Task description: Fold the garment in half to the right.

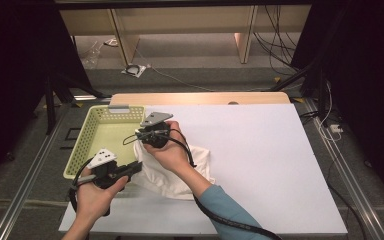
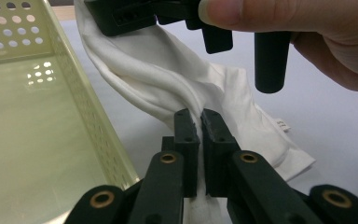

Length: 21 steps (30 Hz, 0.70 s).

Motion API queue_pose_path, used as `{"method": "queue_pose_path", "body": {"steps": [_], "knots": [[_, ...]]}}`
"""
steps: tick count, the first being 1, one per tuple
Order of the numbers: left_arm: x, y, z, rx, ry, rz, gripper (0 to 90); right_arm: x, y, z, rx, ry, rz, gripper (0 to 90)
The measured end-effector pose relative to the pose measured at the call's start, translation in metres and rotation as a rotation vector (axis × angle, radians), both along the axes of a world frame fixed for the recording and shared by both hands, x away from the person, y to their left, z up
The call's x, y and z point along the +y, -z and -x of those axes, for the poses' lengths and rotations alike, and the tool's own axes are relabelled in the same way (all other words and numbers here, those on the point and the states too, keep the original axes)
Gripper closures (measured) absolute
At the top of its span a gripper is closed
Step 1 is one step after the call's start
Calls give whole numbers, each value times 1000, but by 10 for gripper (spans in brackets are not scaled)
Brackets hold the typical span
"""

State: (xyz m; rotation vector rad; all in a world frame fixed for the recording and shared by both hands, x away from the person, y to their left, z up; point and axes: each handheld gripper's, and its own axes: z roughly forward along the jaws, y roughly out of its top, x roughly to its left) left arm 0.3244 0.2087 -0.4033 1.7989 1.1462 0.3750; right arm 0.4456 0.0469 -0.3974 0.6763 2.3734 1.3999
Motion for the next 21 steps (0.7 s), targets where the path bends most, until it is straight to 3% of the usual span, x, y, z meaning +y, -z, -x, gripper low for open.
{"method": "queue_pose_path", "body": {"steps": [5, 21], "knots": [[-5, 0, -3, 10, 18, -23, 855, -5, 5, 0, -13, 6, 5, 821], [-20, 2, -13, 21, 36, -72, 854, -14, 18, -6, 11, 9, -30, 815]]}}
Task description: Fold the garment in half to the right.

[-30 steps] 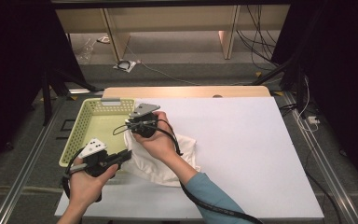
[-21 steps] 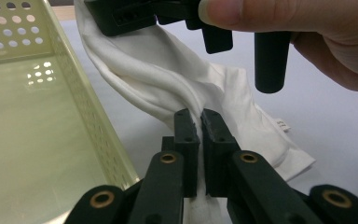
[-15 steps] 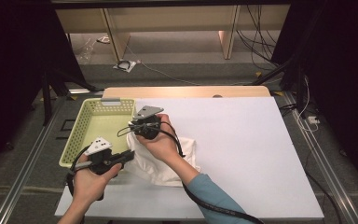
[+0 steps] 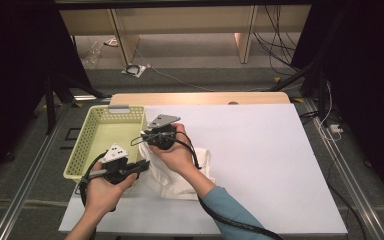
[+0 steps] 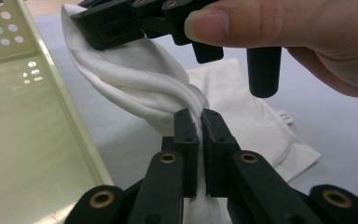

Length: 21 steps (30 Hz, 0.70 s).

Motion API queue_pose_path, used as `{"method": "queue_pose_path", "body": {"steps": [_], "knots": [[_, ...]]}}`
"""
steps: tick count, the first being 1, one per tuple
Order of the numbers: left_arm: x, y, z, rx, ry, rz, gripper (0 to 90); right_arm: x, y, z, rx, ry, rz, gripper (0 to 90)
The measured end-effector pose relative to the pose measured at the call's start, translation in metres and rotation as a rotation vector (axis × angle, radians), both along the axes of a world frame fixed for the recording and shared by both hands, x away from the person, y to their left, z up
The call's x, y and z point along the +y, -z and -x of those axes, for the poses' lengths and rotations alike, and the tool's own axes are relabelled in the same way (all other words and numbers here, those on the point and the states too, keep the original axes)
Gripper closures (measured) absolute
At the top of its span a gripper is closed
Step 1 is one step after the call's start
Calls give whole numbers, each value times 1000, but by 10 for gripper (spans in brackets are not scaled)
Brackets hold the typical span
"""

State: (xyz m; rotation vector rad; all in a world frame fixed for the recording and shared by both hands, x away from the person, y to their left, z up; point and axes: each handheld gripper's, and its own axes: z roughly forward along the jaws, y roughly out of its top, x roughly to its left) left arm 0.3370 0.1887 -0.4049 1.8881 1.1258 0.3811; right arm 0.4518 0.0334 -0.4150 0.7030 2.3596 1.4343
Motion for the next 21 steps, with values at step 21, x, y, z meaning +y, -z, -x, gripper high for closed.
{"method": "queue_pose_path", "body": {"steps": [21], "knots": [[-26, 5, -8, 3, 48, -38, 854, -21, 12, -1, 2, 29, -11, 816]]}}
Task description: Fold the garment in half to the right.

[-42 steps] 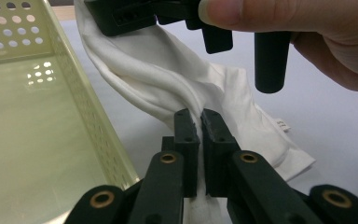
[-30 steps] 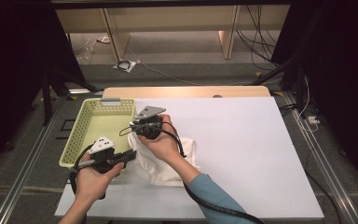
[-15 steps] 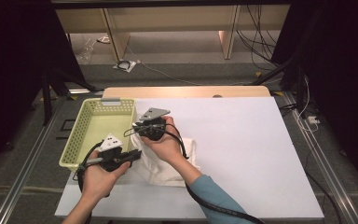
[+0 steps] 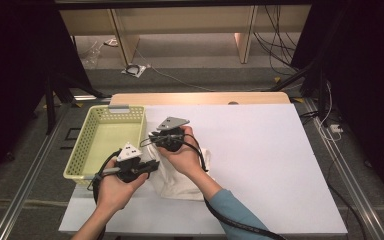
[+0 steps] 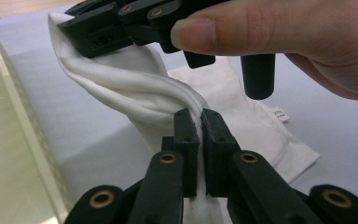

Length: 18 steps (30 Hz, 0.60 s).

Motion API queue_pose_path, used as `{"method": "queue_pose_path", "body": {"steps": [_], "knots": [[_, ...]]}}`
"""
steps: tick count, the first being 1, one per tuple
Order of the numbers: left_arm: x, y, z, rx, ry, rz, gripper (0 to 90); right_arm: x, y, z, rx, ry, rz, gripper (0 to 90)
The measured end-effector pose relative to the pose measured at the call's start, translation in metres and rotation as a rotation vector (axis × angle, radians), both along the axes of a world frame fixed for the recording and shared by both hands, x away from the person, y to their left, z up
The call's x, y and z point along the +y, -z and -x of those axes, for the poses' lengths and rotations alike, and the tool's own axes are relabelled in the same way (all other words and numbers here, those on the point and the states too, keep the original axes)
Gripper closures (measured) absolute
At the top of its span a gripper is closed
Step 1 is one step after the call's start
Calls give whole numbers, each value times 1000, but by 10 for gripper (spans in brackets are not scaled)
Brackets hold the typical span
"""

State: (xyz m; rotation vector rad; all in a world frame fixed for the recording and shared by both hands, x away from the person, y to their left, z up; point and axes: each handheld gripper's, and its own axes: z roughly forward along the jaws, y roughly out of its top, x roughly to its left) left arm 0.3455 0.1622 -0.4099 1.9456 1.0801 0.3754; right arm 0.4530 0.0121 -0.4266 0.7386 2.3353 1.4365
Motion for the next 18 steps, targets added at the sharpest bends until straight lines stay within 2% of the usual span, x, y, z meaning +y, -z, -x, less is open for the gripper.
{"method": "queue_pose_path", "body": {"steps": [18], "knots": [[-31, 2, -5, -4, 47, -5, 853, -27, 2, 1, 9, 40, 14, 819]]}}
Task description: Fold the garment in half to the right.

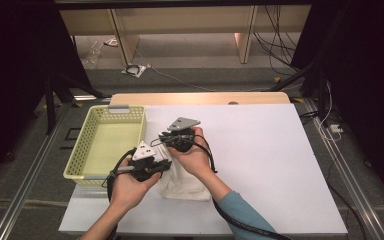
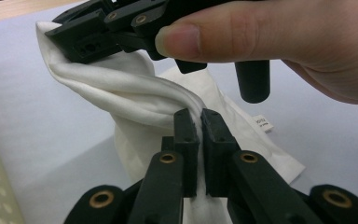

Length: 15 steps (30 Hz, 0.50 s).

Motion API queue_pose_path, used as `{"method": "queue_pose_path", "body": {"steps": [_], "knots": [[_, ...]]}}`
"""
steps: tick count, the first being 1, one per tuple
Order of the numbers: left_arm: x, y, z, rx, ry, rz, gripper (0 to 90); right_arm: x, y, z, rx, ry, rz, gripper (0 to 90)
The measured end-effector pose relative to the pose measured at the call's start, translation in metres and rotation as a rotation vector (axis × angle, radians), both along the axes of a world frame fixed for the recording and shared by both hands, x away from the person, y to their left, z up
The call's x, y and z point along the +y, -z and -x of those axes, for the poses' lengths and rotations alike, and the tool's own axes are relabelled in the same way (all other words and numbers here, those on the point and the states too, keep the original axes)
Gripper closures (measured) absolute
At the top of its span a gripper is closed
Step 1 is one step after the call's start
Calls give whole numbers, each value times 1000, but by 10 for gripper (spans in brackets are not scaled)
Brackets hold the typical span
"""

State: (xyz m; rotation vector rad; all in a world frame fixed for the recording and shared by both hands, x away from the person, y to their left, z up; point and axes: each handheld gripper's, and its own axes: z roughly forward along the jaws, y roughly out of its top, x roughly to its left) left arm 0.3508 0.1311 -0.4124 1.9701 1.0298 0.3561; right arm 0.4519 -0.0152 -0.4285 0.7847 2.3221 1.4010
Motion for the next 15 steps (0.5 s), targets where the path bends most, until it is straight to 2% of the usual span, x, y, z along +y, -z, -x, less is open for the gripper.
{"method": "queue_pose_path", "body": {"steps": [15], "knots": [[-25, 7, -5, 5, 37, 5, 852, -24, 4, 1, 18, 28, 6, 816]]}}
